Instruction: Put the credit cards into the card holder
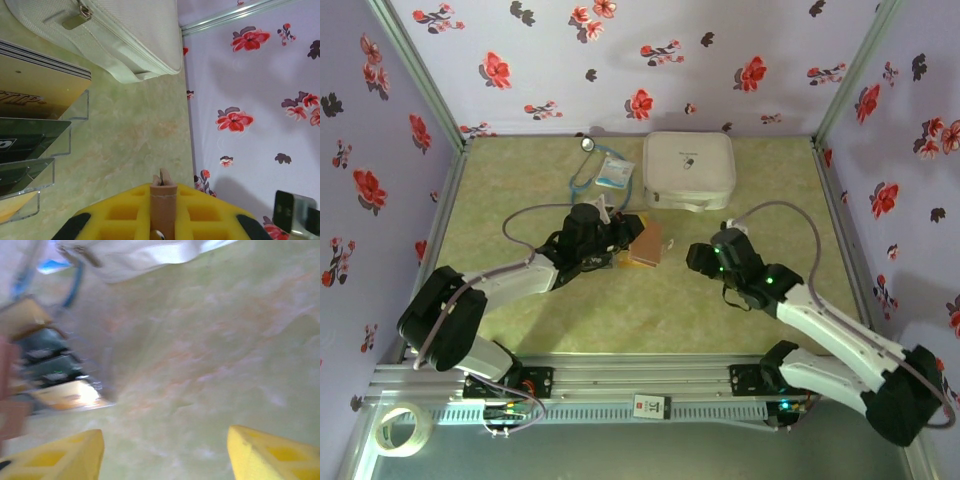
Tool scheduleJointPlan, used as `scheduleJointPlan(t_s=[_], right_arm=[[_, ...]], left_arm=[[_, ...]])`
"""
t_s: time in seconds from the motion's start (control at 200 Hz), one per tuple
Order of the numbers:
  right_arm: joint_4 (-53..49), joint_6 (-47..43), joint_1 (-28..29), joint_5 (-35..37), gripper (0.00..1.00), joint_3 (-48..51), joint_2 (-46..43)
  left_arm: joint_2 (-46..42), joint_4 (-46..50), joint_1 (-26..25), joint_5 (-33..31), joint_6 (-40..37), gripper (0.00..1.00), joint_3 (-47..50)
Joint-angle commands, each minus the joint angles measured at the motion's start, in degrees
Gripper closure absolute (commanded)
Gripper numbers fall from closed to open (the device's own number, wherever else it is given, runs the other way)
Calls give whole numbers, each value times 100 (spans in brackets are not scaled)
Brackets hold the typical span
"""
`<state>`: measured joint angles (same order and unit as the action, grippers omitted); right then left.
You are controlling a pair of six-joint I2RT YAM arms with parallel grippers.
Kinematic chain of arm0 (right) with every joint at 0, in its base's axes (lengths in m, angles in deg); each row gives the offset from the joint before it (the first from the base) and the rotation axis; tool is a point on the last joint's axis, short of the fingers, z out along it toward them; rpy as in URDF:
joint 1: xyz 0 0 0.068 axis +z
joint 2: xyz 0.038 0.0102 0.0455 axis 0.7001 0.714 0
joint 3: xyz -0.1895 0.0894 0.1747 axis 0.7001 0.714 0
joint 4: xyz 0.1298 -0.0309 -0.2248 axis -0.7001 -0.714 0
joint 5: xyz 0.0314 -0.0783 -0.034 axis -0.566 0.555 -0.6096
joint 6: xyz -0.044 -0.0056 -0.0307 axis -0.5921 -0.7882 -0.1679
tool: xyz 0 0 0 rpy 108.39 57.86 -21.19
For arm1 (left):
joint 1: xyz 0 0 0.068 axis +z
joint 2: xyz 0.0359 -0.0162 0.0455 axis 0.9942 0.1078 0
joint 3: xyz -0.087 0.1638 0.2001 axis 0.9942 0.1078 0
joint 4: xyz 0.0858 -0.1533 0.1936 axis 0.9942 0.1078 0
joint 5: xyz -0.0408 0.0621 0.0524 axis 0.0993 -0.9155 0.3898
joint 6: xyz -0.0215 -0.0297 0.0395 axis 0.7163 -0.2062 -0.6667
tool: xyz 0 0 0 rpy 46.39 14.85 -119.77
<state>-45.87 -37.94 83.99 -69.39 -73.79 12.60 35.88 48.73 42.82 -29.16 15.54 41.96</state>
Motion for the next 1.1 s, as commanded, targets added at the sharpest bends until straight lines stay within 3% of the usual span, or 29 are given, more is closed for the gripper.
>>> scheduleJointPlan(t_s=[0.0, 0.095, 0.325, 0.525, 0.965, 1.035, 1.095], right_arm=[[1213, 528, -44, -1502, 29, 230, -202], [1833, 771, -44, -1896, 25, 270, -1], [2674, 912, -60, -1946, 27, 239, 979], [3348, 1063, -251, -1894, 52, 605, 1383], [3766, 1141, -476, -2144, 99, 883, 1284], [3868, 1141, -501, -2345, 100, 851, 1248], [3870, 1150, -510, -2452, 100, 847, 1152]], left_arm=[[94, -60, -41, 176, -248, 96, -121], [136, -106, -45, 203, -245, 96, -147], [168, -317, -43, 242, -120, 96, -141], [170, -449, -51, 241, -31, 96, -108], [342, -606, -116, 242, 8, 95, -60], [361, -639, -116, 248, 7, 89, -35], [377, -651, -111, 274, -28, 75, -1]])
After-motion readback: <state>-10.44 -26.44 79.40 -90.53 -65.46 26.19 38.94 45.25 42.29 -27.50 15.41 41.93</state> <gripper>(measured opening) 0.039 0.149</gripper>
